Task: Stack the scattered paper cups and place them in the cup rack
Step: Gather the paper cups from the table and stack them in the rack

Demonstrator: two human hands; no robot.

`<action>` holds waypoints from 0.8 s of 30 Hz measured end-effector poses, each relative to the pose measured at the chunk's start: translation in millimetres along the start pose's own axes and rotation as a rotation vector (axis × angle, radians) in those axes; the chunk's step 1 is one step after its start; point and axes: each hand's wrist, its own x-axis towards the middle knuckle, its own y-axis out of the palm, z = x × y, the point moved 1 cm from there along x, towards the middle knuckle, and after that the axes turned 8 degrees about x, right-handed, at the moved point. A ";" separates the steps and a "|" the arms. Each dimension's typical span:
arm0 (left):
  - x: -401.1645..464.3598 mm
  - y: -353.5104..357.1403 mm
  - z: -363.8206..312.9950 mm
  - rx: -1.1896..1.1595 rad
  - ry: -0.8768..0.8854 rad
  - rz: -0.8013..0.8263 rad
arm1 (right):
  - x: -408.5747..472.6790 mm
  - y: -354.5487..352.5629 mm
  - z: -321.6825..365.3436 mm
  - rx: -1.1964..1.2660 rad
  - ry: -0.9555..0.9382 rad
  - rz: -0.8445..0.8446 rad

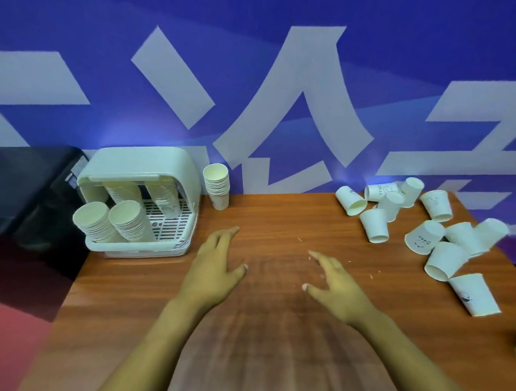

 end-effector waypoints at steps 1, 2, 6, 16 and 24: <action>-1.0 3.3 -5.1 0.002 -0.009 0.004 | -0.9 -2.1 -3.6 0.008 -0.005 0.010; -0.9 6.3 -9.8 0.006 -0.015 0.006 | -1.1 -4.7 -5.8 0.015 -0.014 0.016; 10.0 20.4 -22.5 0.020 -0.017 0.053 | -2.9 -16.7 -10.7 -0.016 -0.030 0.015; 62.6 86.4 -85.8 -0.085 0.070 0.198 | -0.7 -94.0 -51.2 -0.175 0.073 -0.083; 104.7 135.2 -138.4 -0.044 0.031 0.260 | 28.2 -159.2 -111.0 -0.235 0.100 -0.086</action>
